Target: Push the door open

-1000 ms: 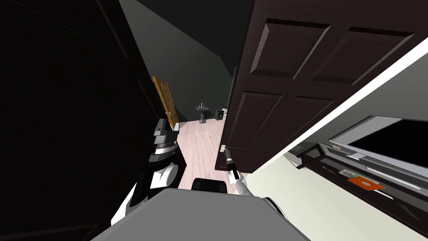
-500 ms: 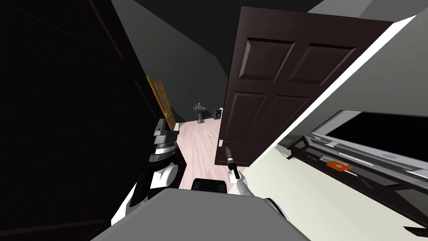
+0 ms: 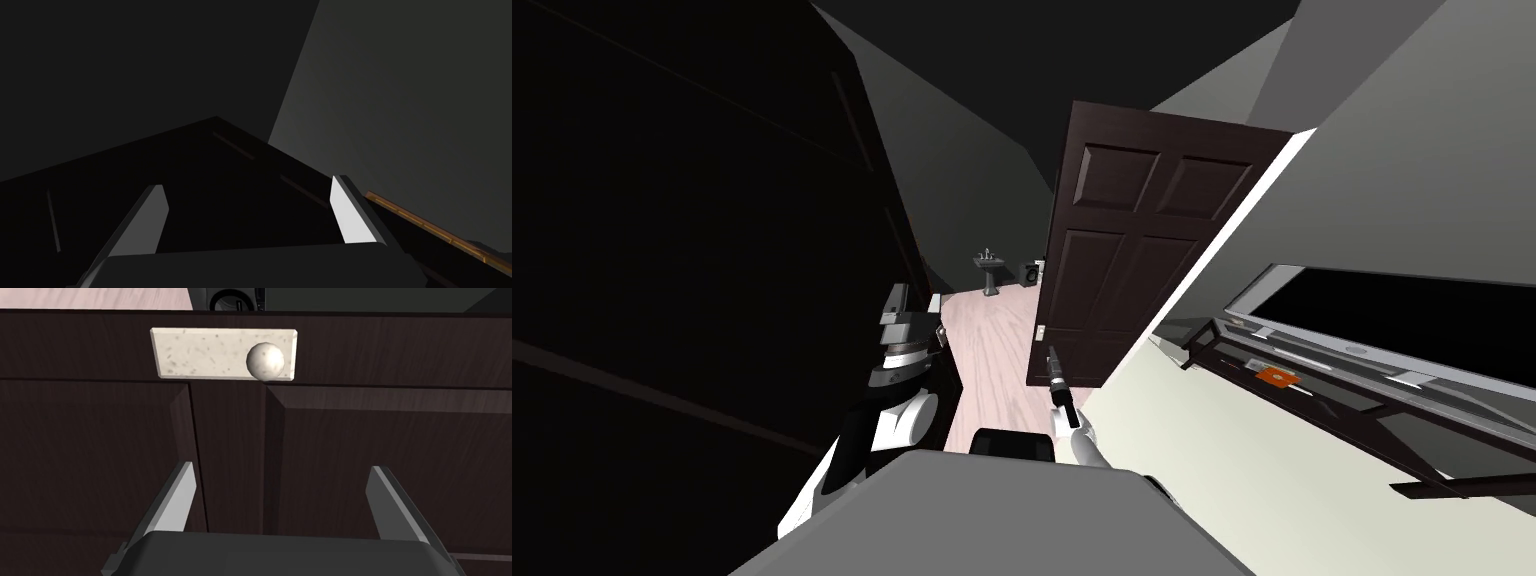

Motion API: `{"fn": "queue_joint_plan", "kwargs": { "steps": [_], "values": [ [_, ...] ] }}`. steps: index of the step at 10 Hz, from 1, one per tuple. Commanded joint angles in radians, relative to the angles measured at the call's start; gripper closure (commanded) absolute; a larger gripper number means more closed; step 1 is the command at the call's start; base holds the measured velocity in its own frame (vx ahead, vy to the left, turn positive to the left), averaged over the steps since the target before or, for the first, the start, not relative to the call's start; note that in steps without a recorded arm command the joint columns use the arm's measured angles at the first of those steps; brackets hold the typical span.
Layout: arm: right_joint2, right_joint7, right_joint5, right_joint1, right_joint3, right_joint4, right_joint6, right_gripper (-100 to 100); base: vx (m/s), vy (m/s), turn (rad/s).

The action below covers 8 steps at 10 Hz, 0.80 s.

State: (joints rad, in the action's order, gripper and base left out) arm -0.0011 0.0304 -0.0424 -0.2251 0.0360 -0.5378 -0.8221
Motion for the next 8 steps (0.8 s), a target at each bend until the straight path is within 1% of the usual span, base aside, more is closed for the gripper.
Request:
{"fn": "queue_joint_plan", "kwargs": {
  "steps": [1,2,3,5,6,8],
  "values": [
    [-0.021,0.002,-0.001,0.001,-0.003,0.001,-0.005,-100,0.107,0.010,0.023],
    [-0.025,0.002,-0.002,0.002,-0.003,0.002,-0.006,-100,0.179,0.033,0.028],
    [-0.033,0.004,-0.003,0.003,-0.005,0.003,-0.010,-100,0.204,0.032,0.032],
    [-0.036,0.006,-0.005,0.004,-0.008,0.004,-0.015,-100,0.250,0.053,0.025],
    [-0.032,0.007,-0.006,0.006,-0.011,0.005,-0.019,-100,0.250,0.022,0.033],
    [-0.014,0.010,-0.008,0.007,-0.014,0.007,-0.025,-100,0.228,0.017,0.033]
  ]
}}
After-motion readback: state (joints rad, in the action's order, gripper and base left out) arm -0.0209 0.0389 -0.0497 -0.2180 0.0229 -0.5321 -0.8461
